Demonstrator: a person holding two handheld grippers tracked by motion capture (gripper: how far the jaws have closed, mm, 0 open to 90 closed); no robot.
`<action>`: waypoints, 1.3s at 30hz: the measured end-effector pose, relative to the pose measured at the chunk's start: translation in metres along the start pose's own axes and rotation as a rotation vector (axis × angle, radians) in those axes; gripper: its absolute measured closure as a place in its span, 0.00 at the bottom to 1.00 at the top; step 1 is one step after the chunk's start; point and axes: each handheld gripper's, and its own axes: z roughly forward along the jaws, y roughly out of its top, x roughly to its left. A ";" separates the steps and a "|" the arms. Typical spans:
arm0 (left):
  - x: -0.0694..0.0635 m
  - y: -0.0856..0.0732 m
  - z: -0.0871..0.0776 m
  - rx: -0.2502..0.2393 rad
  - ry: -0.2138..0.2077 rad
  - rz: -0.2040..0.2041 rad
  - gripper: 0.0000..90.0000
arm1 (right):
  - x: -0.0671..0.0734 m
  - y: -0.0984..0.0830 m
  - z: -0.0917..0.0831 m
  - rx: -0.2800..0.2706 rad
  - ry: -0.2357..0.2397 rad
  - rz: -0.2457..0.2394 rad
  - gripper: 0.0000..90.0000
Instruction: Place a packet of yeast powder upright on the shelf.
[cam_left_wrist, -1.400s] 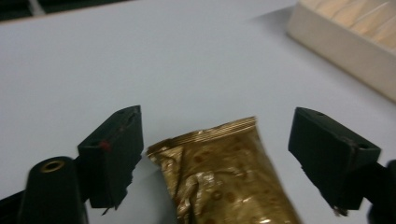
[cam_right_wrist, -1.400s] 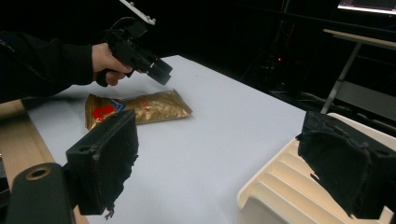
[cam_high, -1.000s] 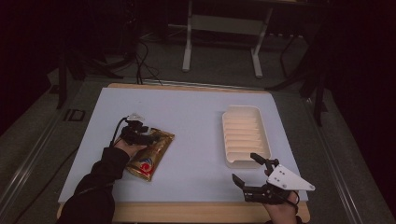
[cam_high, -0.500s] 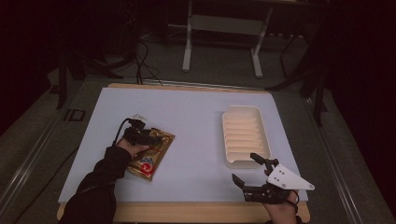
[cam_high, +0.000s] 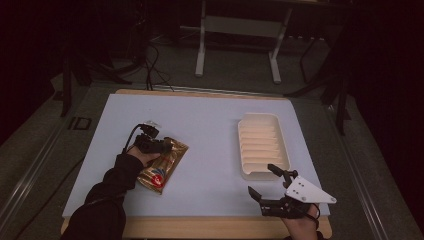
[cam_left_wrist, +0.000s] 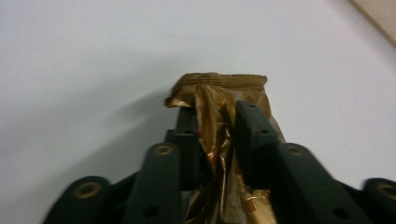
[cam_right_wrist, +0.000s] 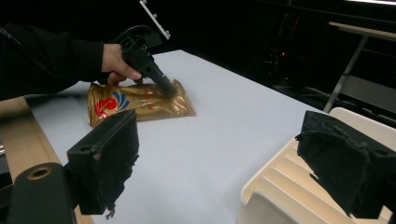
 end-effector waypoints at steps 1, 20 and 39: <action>-0.002 0.000 -0.001 -0.006 0.004 0.013 0.85 | 0.000 0.000 0.000 0.000 0.000 0.000 0.14; -0.032 0.005 -0.033 -0.152 -0.010 0.093 0.98 | -0.001 0.000 -0.001 -0.004 0.001 0.010 0.14; -0.054 -0.002 -0.069 -0.376 -0.063 0.172 1.00 | 0.000 0.002 0.001 0.007 0.018 0.017 0.16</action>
